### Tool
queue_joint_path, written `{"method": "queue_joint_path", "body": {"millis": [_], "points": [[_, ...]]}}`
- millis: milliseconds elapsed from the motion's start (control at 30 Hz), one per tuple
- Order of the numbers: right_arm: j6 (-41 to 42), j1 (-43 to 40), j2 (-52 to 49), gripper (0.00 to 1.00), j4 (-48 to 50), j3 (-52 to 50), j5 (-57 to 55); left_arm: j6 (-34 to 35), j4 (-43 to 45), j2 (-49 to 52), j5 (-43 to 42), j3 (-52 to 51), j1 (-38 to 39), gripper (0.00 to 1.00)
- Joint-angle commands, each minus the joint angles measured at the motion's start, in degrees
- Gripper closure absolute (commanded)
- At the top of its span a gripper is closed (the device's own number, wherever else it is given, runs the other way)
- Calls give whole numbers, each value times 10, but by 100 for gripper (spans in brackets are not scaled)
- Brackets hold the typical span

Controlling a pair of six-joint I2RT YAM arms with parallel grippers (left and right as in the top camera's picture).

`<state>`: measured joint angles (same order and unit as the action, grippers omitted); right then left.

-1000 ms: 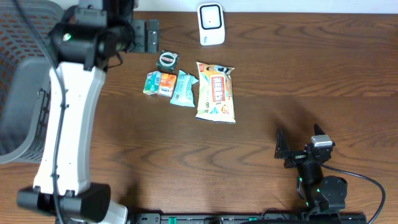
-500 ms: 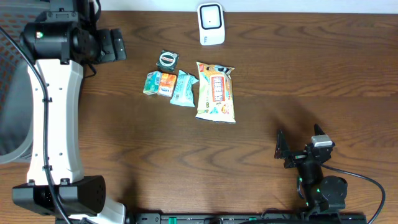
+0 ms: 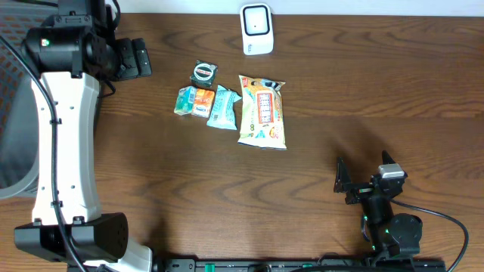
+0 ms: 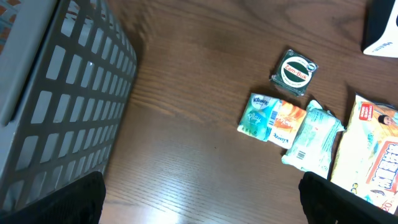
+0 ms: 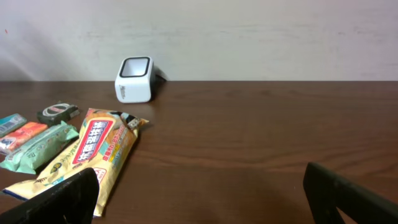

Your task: Scan the item barcode

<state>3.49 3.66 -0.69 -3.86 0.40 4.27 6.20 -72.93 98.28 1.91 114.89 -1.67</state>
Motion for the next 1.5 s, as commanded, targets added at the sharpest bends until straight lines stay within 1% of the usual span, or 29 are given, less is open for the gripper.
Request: {"method": "queue_joint_path", "body": {"millis": [0,1067,1400,1467], "points": [[1,-3,3,1,-2,0,2,5,-2,2,9,-3,-3,2],[1,-3,3,1,1,0,2,5,-2,2,9,-3,-3,2],[19,-3,3,1,20,0,24,5,-2,2,9,-3,-3,2],[33,-3,3,1,20,0,27,5,-2,2,9,-3,-3,2]]}}
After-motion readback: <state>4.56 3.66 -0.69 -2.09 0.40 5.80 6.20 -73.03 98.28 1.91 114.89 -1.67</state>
